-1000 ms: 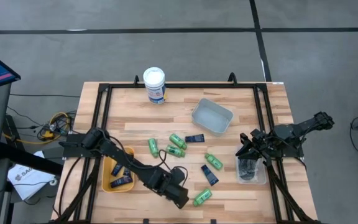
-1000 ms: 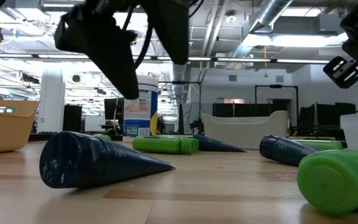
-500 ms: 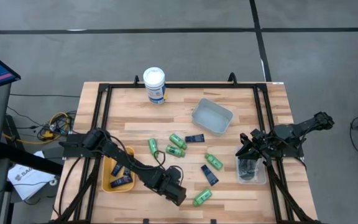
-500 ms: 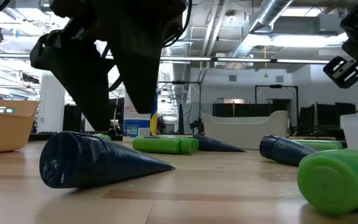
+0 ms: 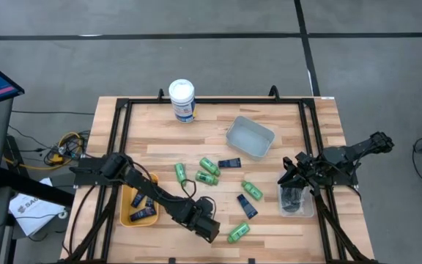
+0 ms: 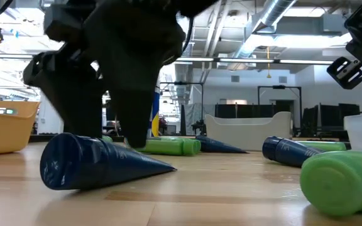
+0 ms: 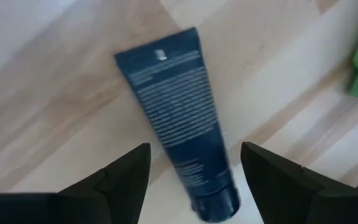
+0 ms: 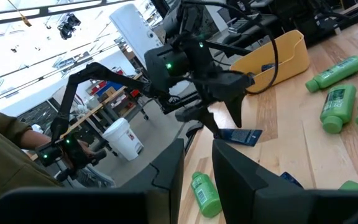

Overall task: Pick & Place Travel size toiletries
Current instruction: Put the blue shave cream into the light orange bin

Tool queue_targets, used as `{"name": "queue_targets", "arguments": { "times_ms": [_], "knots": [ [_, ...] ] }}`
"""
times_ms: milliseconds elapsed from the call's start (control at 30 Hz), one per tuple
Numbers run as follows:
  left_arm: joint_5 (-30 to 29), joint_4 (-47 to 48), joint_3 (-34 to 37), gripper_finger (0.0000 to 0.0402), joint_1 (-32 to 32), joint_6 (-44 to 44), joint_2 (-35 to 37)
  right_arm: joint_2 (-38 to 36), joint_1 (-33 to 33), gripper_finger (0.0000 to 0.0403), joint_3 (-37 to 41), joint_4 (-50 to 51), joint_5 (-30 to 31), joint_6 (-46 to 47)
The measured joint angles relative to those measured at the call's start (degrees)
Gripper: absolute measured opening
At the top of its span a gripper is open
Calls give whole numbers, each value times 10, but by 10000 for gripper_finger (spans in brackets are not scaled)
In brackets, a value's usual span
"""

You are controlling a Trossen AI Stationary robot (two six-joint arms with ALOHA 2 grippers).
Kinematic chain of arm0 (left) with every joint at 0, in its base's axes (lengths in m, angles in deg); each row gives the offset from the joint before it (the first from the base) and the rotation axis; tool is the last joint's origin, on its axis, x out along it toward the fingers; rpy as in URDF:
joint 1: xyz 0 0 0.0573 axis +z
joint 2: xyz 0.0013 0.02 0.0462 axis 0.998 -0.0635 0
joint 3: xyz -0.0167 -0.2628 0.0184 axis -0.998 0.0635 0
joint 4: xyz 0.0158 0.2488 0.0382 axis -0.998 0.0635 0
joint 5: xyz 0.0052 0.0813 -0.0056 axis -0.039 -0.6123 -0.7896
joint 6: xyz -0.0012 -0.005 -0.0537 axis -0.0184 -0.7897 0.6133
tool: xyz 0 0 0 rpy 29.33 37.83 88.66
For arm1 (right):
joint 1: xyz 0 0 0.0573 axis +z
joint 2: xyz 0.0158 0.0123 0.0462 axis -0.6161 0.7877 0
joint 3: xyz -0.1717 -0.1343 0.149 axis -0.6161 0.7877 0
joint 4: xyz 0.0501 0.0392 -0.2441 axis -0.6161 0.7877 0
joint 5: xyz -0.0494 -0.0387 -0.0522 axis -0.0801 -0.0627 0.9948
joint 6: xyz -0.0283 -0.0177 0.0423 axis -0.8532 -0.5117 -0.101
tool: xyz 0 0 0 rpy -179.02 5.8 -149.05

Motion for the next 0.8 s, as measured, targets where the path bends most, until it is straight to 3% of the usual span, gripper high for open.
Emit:
{"name": "queue_targets", "arguments": {
  "times_ms": [200,367,800],
  "knots": [
    [55,-8,-4,246,0,4,-28,-1,0,76,0,-1,0,0],
    [58,-5,-4,241,1,35,-37,0,0,76,0,0,0,0],
    [62,6,-1,122,4,46,-32,0,0,76,0,0,0,0]
  ]
}}
